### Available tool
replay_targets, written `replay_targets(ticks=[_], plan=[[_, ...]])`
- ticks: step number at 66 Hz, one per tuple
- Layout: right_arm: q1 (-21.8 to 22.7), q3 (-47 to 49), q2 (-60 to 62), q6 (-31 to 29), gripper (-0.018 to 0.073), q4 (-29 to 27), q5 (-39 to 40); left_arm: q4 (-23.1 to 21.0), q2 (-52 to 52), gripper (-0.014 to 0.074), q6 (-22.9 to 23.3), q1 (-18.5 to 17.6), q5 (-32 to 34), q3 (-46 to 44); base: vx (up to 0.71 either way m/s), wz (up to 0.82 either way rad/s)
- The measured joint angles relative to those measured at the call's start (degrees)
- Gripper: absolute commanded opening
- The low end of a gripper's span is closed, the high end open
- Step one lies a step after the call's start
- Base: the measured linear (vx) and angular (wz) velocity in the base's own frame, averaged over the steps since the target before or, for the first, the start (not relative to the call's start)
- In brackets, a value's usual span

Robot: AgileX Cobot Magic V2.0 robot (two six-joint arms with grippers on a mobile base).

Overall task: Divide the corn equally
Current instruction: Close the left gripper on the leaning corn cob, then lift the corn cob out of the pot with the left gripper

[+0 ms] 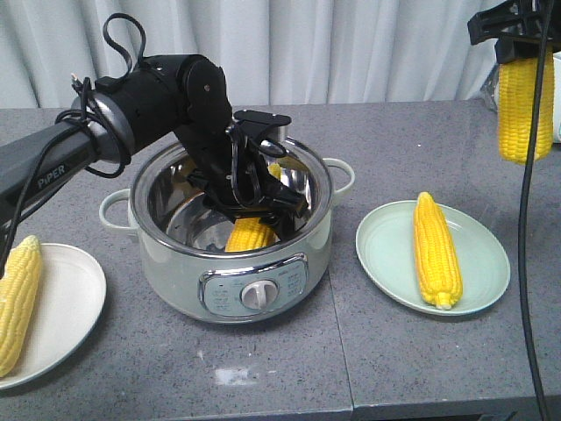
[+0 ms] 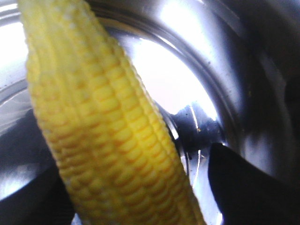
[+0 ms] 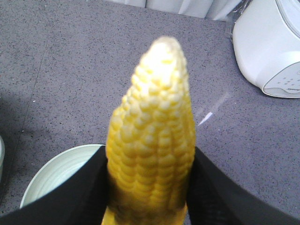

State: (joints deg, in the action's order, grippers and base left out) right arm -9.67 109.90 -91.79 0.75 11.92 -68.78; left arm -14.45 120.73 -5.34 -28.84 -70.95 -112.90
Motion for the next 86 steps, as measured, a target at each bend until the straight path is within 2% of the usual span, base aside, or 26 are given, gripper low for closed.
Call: replay_targets(ticks=[13,22,41,52,58,70,86], plan=[[0.0,0.0,0.0,0.0,0.0187,-0.04,0.0,0.28,0.3,0.0246,0.29,0.0,0.07,0.0,0.0,0.0],[0.0,0.0,0.0,0.0,0.0187,-0.04,0.0,0.17,0.3,0.0175,0.34,0.0,0.07,-0.09,0.0,0.0],[0.0,0.0,0.0,0.0,0.0187,-0.04,0.0,2.29,-1.99,0.0157,0.51,0.0,-3.64,-6.18,0.0,0.0],[0.0,0.0,0.0,0.0,0.0187,-0.04,0.0,6.9,-6.02,0.0157,0.7,0.0,-2.06,-11.3,0.0,0.0],[0.0,0.0,0.0,0.0,0.0187,-0.04,0.0,9.51,-9.13,0.0159,2.26,0.49,-1.55,-12.18,0.0,0.0],[0.0,0.0,0.0,0.0,0.0187,-0.04,0.0,12.06,-13.76,0.0164,4.46,5.31,-1.68,-12.43,0.0,0.0],[0.0,0.0,0.0,0.0,0.0187,-0.04,0.0,12.53,-18.98,0.0165,4.99,15.09,-1.79,-12.31,0.0,0.0]])
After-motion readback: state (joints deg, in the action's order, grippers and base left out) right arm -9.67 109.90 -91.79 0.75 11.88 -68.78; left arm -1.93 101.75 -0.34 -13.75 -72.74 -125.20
